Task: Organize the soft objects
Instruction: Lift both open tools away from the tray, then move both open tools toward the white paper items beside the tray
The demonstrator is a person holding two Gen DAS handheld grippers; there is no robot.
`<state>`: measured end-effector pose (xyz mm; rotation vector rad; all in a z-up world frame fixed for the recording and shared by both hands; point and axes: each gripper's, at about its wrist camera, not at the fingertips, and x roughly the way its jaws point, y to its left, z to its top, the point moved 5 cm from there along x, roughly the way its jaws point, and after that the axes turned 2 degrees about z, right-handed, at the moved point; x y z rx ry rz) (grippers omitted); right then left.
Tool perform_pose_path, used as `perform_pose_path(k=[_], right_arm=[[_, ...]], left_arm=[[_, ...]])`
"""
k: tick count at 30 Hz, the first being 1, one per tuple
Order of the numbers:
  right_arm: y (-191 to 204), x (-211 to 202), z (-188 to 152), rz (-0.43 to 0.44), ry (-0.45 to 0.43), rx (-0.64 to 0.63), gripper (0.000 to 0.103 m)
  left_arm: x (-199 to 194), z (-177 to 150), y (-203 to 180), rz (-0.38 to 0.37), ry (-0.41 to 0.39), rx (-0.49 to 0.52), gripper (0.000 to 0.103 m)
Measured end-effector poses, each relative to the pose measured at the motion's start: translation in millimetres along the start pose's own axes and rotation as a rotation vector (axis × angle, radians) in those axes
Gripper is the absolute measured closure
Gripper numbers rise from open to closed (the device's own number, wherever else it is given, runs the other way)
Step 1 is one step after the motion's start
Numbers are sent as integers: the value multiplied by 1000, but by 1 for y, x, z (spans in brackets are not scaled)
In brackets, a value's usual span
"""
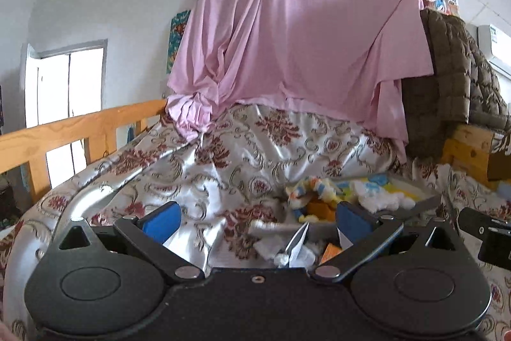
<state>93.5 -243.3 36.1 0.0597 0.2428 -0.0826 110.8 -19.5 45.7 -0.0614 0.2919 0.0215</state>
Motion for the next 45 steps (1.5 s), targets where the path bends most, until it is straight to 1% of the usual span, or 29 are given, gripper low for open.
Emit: perform_pose_path(k=[3,7,10,13,19,23,28,31,35,41,45], right_arm=[[4,-5,-8,-12,20,-7,0],[8,-6,-16,-26,45,-24,0],[11,-4,-21,-23,80,-29,0],[13,-2,-28,-21,119,-28,0],[14,8,-41,-9,213,-21,0],[15,15,-49,-8,277,-20,0],[18,22,-57,-13,332,-38,0],[21,26,-63,4,375,-46,0],[25,28,-65,23,396,-62,0],[32,28,-65,65,400,-79,0],[34,27,-65,82,396,-80,0]], left_arm=[[-1,-10,4,2,38,-3,1],[1,-24,11,20,113,-41,1],[4,-34,13,78,150,-2,1],[6,-40,14,90,184,15,1],[9,-49,10,97,231,48,1],[12,-53,9,93,265,32,1],[17,-58,11,134,314,29,1],[21,-61,13,154,339,29,1],[24,-64,15,178,361,32,1],[28,-66,21,211,391,14,1],[31,-69,22,213,417,5,1]])
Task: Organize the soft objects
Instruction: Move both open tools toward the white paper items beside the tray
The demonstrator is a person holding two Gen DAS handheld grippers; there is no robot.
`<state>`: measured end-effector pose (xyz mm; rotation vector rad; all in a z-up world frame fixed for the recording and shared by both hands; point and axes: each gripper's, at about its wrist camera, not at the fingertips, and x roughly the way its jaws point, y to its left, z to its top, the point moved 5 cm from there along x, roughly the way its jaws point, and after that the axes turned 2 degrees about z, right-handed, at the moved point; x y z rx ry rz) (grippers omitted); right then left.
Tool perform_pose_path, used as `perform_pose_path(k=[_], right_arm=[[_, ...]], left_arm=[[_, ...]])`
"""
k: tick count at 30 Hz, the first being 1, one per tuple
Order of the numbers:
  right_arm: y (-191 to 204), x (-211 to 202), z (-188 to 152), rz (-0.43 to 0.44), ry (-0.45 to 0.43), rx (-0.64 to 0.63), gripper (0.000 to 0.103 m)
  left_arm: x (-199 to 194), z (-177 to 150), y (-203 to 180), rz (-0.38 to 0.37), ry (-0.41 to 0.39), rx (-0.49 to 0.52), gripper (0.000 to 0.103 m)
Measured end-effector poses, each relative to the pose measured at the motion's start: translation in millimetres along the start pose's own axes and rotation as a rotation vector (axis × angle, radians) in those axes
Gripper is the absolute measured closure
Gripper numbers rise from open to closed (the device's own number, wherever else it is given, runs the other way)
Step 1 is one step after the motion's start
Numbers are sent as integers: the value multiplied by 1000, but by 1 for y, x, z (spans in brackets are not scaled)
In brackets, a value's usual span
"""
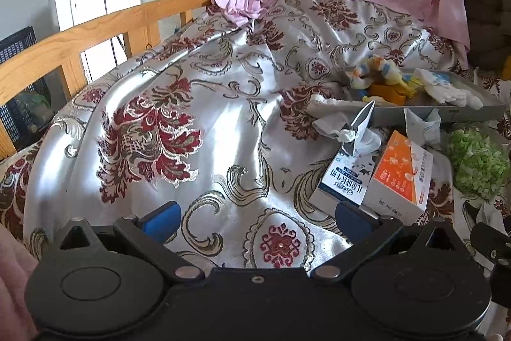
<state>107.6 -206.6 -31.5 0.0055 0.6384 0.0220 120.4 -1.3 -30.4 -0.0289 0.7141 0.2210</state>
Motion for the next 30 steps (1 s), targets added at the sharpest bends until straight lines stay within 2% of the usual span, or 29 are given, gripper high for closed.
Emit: perform_pose_path(k=[20,25,30], right_arm=[[4,-2,7,65,-50,23,0],[3,-1,16,94,-90,31,0],[-2,12,30,107,-108,-13,0]], left_arm=[[18,0,8,18,82,-85,1],[22,10,8,18,47,-73,1],[31,27,2,-9,21,-38,1]])
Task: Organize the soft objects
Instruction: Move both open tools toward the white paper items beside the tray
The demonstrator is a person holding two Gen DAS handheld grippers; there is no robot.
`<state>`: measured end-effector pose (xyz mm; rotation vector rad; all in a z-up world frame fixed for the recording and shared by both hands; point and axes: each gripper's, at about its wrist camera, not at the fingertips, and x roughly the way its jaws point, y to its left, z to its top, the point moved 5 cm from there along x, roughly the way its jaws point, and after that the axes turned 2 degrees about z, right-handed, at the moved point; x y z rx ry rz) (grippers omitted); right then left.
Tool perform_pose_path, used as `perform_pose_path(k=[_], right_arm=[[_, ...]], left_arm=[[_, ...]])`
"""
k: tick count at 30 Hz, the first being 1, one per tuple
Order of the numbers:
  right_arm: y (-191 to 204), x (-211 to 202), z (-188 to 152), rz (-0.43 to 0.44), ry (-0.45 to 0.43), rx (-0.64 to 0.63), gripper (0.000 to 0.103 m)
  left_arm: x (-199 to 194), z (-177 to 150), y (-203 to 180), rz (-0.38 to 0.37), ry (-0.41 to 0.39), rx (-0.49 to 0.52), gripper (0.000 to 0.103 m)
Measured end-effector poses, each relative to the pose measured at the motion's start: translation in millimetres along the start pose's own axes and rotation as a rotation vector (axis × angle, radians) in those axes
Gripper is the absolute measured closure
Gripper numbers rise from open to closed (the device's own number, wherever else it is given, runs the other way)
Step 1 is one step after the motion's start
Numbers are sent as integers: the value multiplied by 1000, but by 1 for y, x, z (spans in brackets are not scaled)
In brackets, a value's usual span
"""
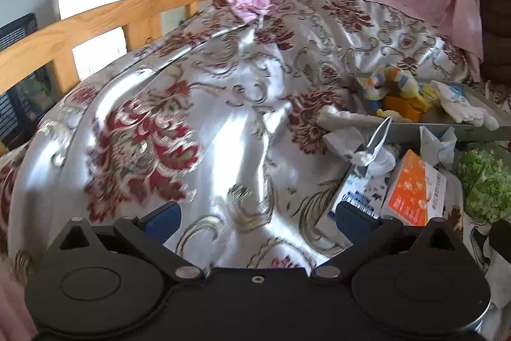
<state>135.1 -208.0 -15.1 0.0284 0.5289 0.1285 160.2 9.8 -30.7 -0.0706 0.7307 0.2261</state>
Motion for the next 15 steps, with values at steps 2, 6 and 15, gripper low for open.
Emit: perform_pose_path(k=[2,6,15], right_arm=[[-3,6,4,2,-3,-8,0],[-8,17,7,-1,-1,-18,0],[-13,52,10,8,21,-121,0]], left_arm=[[4,6,-6,-27,4,24,1],[12,15,-18,-82,17,74,1],[42,35,-42,-270,56,181,1]])
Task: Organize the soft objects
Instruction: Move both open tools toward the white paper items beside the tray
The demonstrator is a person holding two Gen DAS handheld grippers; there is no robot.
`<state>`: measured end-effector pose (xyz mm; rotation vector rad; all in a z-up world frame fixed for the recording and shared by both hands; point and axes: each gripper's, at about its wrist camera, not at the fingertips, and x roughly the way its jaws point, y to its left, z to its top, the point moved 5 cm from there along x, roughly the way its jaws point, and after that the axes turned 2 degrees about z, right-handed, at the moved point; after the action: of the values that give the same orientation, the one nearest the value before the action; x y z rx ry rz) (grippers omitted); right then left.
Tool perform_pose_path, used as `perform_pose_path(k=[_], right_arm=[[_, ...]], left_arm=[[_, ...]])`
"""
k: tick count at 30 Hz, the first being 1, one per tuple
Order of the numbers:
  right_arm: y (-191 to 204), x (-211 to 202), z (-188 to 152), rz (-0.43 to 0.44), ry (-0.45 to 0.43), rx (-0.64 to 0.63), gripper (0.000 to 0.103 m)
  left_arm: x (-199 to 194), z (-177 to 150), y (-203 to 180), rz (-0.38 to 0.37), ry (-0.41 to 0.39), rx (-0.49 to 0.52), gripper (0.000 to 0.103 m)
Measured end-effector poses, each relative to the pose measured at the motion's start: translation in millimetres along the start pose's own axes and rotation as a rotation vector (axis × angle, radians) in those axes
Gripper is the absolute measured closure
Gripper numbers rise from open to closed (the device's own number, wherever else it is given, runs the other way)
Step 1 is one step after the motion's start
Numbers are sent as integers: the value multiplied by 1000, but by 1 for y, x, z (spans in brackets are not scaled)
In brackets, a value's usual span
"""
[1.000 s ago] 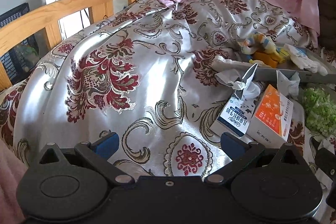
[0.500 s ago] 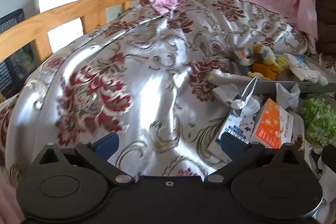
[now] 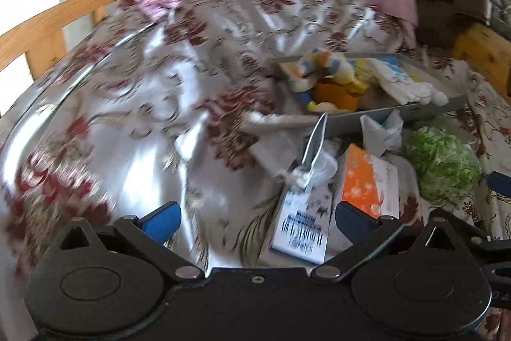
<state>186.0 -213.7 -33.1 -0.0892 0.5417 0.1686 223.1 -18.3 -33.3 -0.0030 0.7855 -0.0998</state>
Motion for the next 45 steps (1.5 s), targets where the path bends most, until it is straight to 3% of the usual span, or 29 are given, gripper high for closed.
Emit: perform_pose_path(k=[6,11,16,28,33,41,45], right_arm=[[-8,32,5,-47,2,-21,0],[-15,50,5,-77,26,1,0],[-15,51,7,-80,20,-14,0],[-10,71,11,-120,48,-47,0],[-5,80,23,-158,58,-83,0],[8,91,53,-227,66,-217,0],[7,100,76,-250,111,-187,0]], left_arm=[[33,18,-4,-83,-27,10,1],[50,20,4,-83,-16,-8,1],[51,22,11,-106,-4,-68,1],[52,24,9,-194,-27,-91,1],[58,24,13,-233,-24,-115,1],[75,21,24,-314,50,-223,1],[80,20,25,-327,38,-219,1]])
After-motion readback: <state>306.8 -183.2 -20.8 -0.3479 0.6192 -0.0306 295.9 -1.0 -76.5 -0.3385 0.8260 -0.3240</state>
